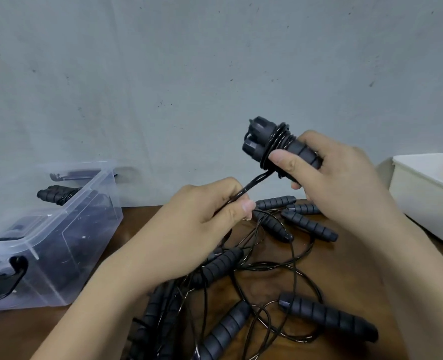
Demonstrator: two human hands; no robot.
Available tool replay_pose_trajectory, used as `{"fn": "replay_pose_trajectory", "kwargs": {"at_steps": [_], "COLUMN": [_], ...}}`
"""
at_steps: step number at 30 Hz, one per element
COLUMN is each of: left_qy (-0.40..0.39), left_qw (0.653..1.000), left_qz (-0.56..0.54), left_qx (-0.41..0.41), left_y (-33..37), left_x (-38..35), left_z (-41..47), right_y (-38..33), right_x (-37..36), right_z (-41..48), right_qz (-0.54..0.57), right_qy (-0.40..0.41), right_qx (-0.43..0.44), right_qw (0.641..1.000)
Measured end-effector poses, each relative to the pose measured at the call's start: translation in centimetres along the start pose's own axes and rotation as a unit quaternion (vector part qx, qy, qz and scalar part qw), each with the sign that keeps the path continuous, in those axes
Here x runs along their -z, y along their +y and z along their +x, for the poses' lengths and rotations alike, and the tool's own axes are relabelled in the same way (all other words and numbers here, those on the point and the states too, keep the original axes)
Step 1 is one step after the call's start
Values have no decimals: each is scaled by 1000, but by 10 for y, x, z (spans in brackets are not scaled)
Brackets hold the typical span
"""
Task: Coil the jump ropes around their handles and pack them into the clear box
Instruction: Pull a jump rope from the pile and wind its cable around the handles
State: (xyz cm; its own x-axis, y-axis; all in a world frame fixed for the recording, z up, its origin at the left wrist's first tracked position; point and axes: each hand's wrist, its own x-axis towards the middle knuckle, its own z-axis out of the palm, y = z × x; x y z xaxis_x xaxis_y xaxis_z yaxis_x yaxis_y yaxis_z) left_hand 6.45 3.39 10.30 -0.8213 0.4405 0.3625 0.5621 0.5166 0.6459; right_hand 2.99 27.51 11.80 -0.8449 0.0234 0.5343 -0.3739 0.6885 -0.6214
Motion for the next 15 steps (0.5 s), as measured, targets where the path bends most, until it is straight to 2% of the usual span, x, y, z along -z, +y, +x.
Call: {"fn": "replay_pose_trajectory", "kwargs": {"at_steps": [4, 8, 11, 15], "left_qy": [15, 38, 87, 134], "left_qw": [999, 999, 994, 987], "left_qz": [24, -15, -50, -82], "left_qx": [-20, -30, -33, -22], "left_y": [8, 4, 0, -6], "left_x": [16, 29, 35, 44], "left_z": [-7, -11, -11, -10], "right_y": [6, 3, -4, -17], "right_x": [-8, -16, -19, -12], "right_z": [2, -3, -11, -18], "right_qz": [-54, -58, -29, 78], "right_qy": [-74, -199, -306, -451], "right_qx": [-5, -9, -1, 1], "right_qw": [996, 978, 952, 889]}}
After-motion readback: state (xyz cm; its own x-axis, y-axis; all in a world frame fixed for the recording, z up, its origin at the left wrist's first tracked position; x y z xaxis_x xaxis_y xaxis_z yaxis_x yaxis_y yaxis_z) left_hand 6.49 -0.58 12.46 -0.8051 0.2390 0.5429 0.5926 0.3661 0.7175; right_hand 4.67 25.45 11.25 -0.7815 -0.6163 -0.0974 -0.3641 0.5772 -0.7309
